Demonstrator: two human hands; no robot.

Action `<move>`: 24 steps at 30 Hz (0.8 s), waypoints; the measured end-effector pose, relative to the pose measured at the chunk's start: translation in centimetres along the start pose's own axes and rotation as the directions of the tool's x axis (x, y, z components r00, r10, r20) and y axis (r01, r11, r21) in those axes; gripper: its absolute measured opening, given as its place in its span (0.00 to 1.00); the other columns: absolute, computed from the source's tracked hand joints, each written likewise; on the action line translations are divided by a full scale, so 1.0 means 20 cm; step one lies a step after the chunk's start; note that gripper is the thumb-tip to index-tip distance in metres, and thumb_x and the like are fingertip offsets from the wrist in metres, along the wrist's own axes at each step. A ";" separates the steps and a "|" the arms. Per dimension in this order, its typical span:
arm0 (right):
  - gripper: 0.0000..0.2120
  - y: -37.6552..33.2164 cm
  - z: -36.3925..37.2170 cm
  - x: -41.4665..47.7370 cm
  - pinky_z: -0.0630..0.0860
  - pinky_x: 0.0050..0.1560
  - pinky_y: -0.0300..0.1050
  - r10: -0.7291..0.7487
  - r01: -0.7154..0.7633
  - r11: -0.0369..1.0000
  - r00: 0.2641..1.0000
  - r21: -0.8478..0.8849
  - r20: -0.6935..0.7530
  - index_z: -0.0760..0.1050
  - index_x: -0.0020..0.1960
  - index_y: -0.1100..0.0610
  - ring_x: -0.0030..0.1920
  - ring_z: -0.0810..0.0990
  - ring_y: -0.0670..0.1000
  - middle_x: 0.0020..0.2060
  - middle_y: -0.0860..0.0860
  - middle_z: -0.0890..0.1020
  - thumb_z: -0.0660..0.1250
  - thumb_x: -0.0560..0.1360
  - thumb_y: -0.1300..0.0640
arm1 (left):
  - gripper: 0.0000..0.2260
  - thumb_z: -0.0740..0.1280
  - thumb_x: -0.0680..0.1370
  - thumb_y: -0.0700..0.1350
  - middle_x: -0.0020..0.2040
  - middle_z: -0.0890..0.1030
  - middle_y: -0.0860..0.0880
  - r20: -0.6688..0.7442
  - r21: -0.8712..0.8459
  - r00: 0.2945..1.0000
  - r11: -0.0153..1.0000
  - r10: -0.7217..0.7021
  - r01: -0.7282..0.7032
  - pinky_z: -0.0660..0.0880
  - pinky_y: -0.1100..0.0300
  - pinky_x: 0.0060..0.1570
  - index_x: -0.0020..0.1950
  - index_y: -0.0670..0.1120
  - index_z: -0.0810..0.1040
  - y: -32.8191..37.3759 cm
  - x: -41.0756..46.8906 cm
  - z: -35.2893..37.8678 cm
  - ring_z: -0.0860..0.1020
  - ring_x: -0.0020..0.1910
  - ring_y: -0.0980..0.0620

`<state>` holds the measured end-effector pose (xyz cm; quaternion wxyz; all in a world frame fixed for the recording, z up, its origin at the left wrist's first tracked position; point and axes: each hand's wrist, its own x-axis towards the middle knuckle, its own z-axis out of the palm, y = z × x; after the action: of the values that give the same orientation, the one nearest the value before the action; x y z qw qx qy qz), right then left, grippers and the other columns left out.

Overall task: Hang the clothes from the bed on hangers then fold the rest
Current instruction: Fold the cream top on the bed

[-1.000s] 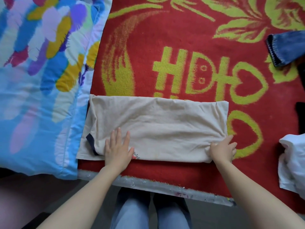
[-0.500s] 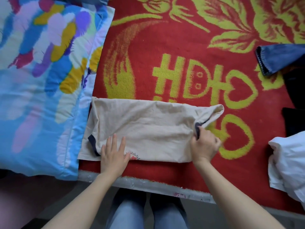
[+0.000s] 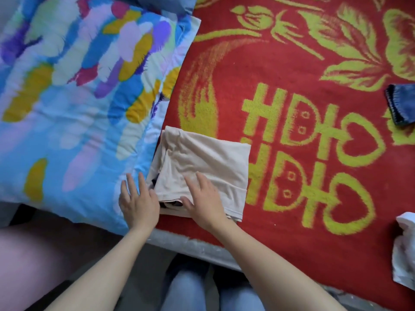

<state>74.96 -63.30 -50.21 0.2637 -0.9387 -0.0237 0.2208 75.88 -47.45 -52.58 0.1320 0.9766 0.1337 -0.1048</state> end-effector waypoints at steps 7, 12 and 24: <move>0.27 0.42 -0.05 -0.11 0.62 0.67 0.52 0.186 -0.194 0.947 0.981 -0.256 -0.055 0.60 0.74 0.56 0.74 0.57 0.59 0.74 0.60 0.58 0.60 0.78 0.49 | 0.33 0.76 0.67 0.52 0.70 0.69 0.38 0.236 0.164 0.850 0.842 0.472 -0.513 0.65 0.37 0.64 0.68 0.42 0.73 0.08 -0.06 0.14 0.68 0.69 0.37; 0.40 0.54 0.00 -0.19 0.69 0.62 0.62 -0.023 0.094 0.894 0.986 -0.438 0.164 0.70 0.68 0.55 0.69 0.67 0.65 0.69 0.64 0.68 0.76 0.62 0.40 | 0.45 0.61 0.74 0.65 0.72 0.31 0.41 0.546 0.322 0.658 0.595 0.518 -0.736 0.40 0.41 0.71 0.73 0.50 0.32 0.02 -0.05 0.26 0.30 0.71 0.41; 0.31 0.62 0.03 -0.14 0.72 0.59 0.59 -0.138 0.240 0.783 0.967 -0.574 0.216 0.74 0.65 0.49 0.62 0.73 0.66 0.64 0.67 0.72 0.75 0.63 0.60 | 0.22 0.65 0.64 0.28 0.55 0.80 0.36 0.184 0.210 0.558 0.522 0.809 -0.826 0.77 0.41 0.47 0.55 0.42 0.82 -0.06 0.04 0.25 0.80 0.53 0.36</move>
<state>71.31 -74.19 -55.83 -0.0260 -0.9455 -0.2070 0.2501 75.46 -47.65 -57.68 0.0340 0.9290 -0.3599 -0.0786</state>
